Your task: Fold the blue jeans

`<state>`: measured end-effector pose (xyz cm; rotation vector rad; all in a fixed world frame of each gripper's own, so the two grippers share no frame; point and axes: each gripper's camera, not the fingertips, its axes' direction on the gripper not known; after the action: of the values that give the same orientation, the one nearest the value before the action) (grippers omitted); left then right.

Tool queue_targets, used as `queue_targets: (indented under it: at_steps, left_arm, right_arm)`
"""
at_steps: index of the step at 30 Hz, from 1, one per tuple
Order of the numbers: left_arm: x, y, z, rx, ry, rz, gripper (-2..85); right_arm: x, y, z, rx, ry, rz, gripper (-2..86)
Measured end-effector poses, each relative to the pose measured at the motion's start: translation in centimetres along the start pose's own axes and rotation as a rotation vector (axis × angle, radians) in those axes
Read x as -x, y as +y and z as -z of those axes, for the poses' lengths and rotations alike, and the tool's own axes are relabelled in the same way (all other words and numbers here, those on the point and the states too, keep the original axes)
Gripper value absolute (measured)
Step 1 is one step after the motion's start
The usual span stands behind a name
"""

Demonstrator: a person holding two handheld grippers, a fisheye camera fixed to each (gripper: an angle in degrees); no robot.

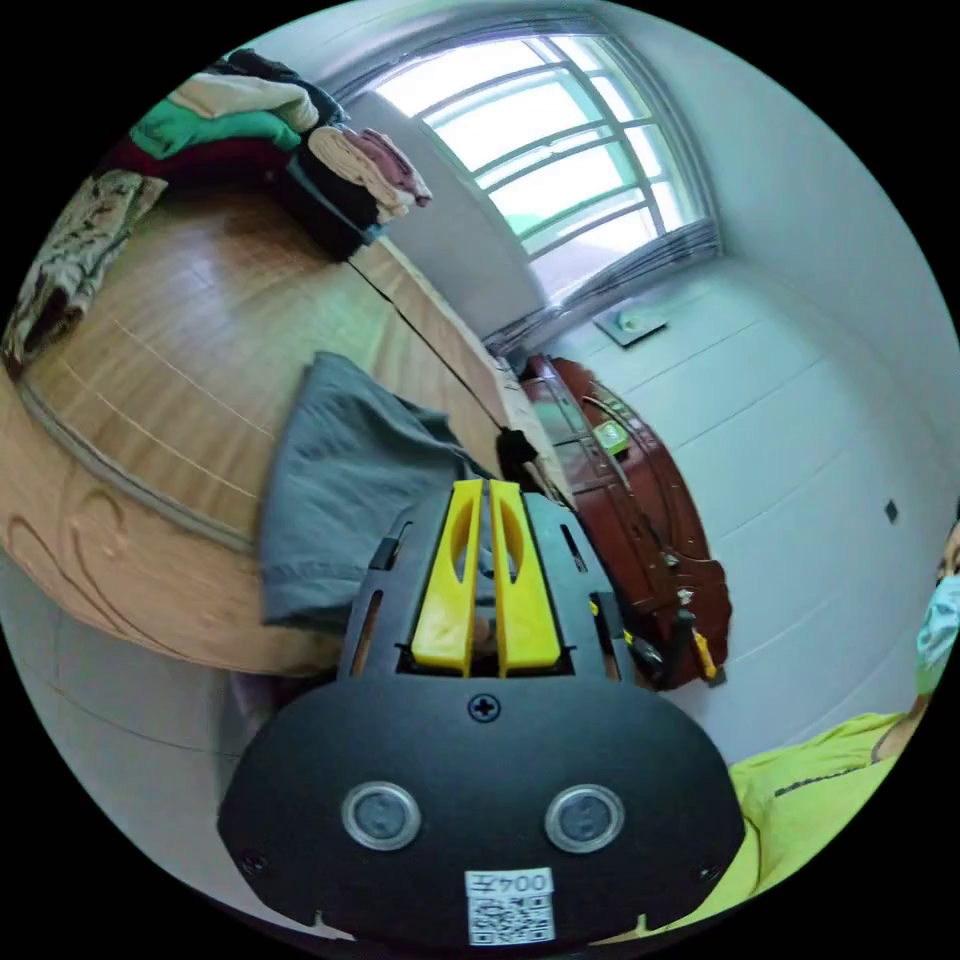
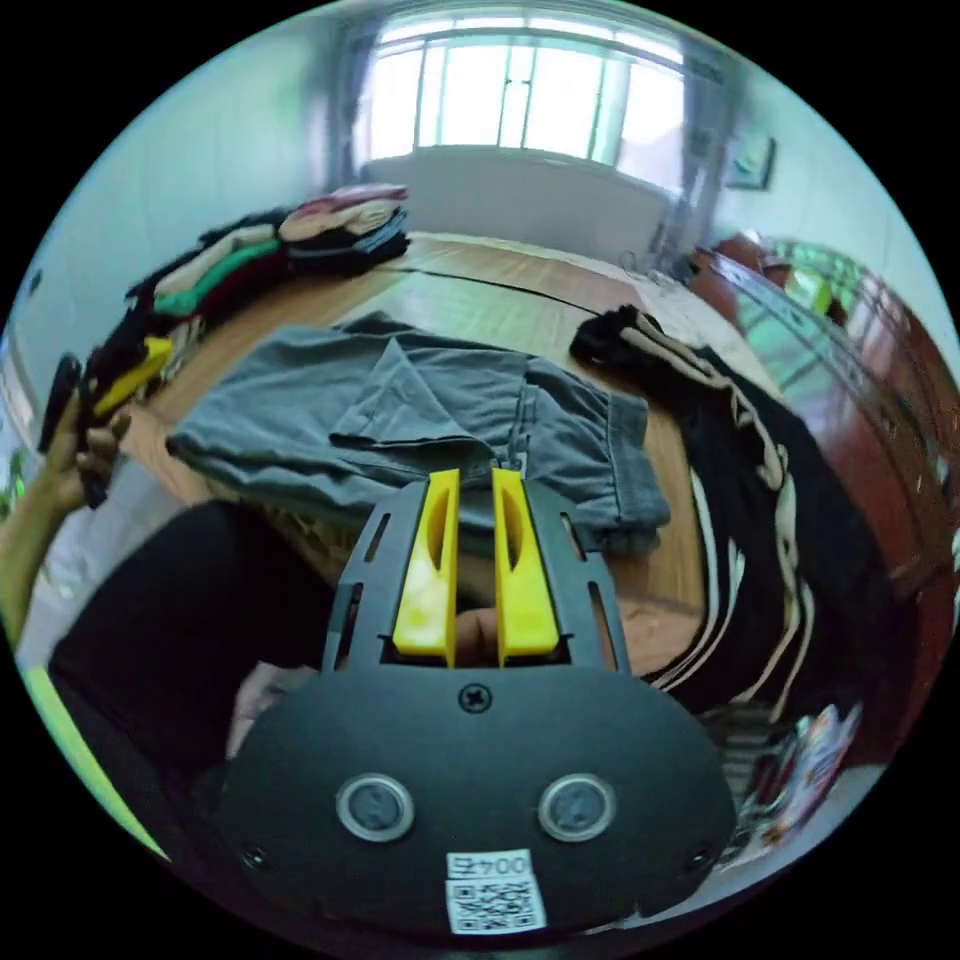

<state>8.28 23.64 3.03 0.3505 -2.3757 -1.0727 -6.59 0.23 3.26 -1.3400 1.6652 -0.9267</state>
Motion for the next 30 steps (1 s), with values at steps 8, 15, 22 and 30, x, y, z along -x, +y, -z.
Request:
queue_targets:
  at_steps: [8,15,22,30]
  left_arm:
    - [1.0,4.7,2.1,-0.007,-0.056,-0.021,0.5]
    - [4.4,2.7,5.1,0.035,-0.026,0.090,0.3]
    - [4.3,2.0,8.1,0.031,-0.046,0.044,0.3]
    - [4.6,1.7,10.0,0.045,-0.014,0.025,0.3]
  right_arm:
    - [7.7,-7.9,-5.2,0.150,0.297,0.704,12.3]
    - [8.7,-14.6,-7.0,0.251,0.181,0.768,1.3]
    - [-13.6,-16.4,-11.6,0.332,-0.526,-0.742,3.7]
    - [-16.2,-8.7,-8.0,0.111,-0.547,-0.809,7.7]
